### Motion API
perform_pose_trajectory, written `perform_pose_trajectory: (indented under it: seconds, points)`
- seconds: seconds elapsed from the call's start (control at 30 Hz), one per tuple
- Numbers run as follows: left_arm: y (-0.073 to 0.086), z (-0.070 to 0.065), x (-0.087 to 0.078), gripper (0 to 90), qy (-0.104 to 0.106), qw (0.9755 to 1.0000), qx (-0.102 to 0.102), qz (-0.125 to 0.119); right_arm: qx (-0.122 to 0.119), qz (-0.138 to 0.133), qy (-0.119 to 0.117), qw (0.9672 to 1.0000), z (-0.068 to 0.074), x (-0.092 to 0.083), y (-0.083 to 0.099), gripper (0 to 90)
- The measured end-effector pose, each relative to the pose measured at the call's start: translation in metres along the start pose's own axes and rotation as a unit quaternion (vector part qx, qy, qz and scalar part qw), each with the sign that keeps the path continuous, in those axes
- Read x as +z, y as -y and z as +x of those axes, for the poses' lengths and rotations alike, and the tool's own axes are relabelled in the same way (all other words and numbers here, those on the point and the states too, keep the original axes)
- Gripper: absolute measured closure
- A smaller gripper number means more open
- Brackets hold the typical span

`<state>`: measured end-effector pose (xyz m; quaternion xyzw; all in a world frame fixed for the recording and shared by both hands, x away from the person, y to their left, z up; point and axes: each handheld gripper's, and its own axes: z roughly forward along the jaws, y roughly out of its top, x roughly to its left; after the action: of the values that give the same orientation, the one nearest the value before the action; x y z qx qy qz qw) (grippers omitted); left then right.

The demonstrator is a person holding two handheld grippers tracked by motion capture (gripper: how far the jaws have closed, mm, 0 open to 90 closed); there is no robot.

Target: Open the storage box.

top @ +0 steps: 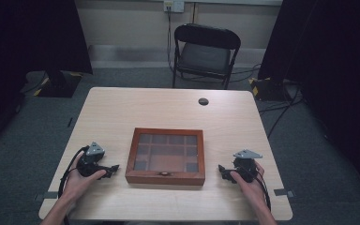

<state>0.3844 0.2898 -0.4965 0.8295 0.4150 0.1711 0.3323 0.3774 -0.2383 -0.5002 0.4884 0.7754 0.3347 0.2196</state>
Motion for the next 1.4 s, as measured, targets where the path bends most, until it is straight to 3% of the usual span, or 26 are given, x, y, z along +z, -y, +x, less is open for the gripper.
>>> perform_pose_trajectory:
  seconds: [0.37,0.47,0.63,0.67,0.93,1.4]
  points:
    - [0.000,-0.001,0.001,13.1,-0.001,1.0000,-0.008,-0.003,0.000,0.000,0.000,1.0000,0.000,0.000,0.000,12.8]
    - [-0.003,-0.001,-0.002,15.6,-0.004,0.9998,-0.011,0.019,0.000,0.000,0.000,1.0000,0.000,0.000,0.000,12.8]
    - [-0.005,0.000,-0.004,19.7,-0.006,0.9995,-0.022,0.023,0.000,0.000,0.000,1.0000,0.000,0.000,0.000,12.8]
    - [-0.005,0.002,-0.006,23.1,0.001,0.9992,-0.035,0.018,0.000,0.000,0.000,1.0000,0.000,0.000,0.000,12.8]
    - [-0.011,0.002,-0.024,27.1,0.014,0.9981,-0.051,-0.031,-0.001,0.000,-0.001,1.0000,0.000,0.000,0.000,12.7]
    - [-0.025,-0.015,-0.035,34.1,0.059,0.9953,-0.024,-0.073,-0.001,0.000,-0.001,1.0000,0.000,0.000,0.000,12.7]
